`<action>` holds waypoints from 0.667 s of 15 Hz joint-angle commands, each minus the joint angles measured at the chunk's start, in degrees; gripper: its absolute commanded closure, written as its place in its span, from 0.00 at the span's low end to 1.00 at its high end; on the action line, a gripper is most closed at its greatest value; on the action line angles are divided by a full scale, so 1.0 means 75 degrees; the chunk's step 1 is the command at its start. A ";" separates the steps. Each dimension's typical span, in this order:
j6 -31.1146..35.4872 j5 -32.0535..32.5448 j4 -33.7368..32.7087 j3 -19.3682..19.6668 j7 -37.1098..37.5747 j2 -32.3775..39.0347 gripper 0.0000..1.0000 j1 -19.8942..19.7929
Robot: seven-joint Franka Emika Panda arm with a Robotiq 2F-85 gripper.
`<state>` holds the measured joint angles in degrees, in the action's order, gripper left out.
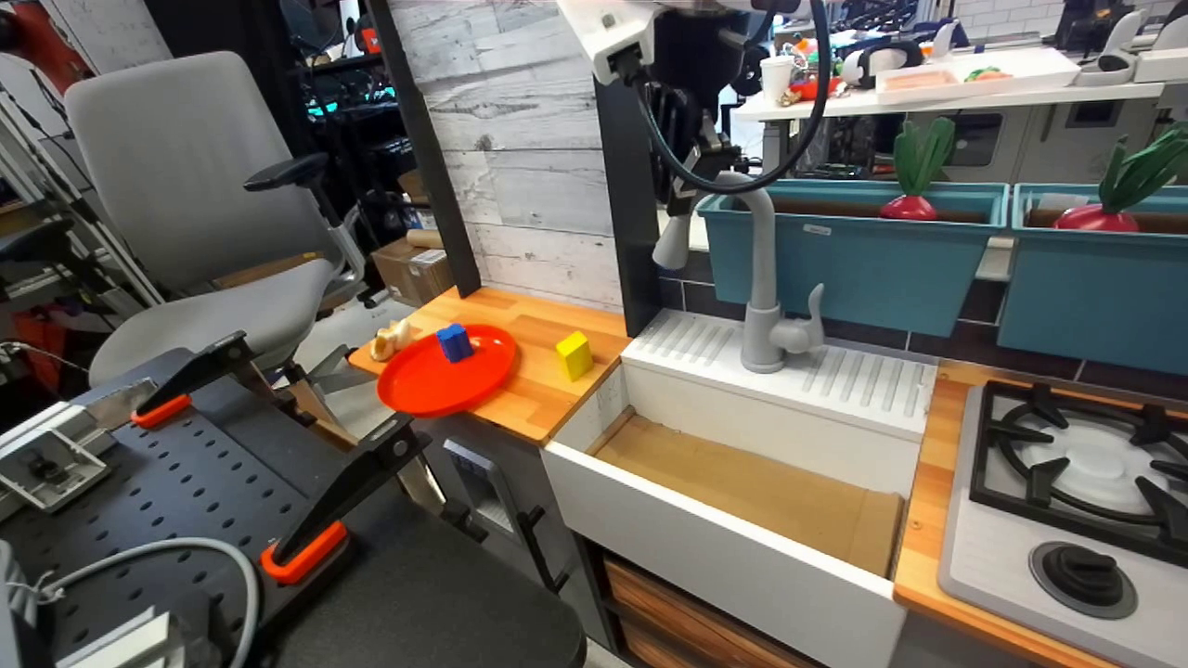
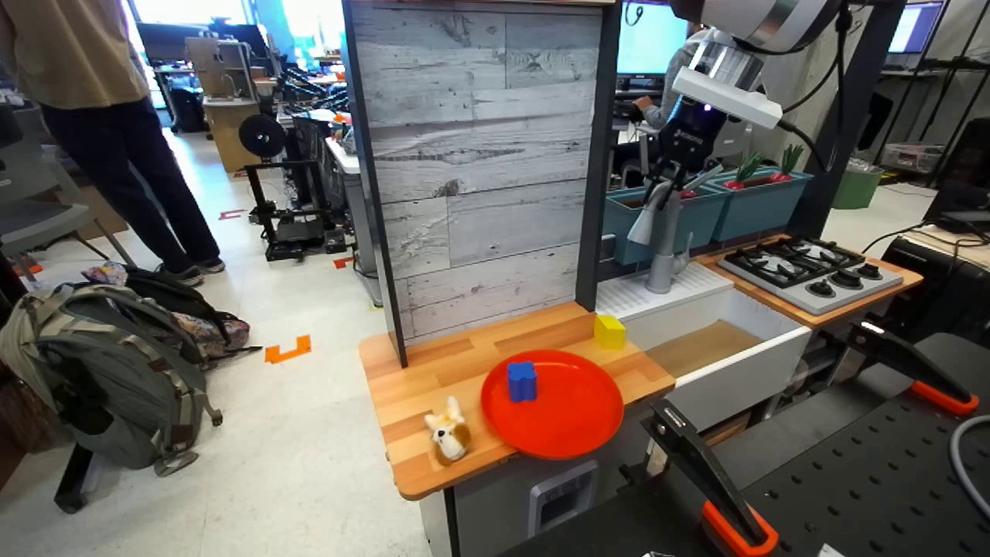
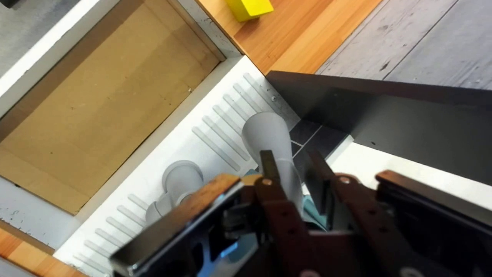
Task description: Turn the faucet to the left
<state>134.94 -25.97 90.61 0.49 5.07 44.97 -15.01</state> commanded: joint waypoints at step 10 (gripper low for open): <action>0.0104 -0.0090 0.0124 -0.0175 -0.0163 -0.0185 0.29 -0.0031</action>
<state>134.90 -26.37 90.04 -0.04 5.23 45.22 -15.06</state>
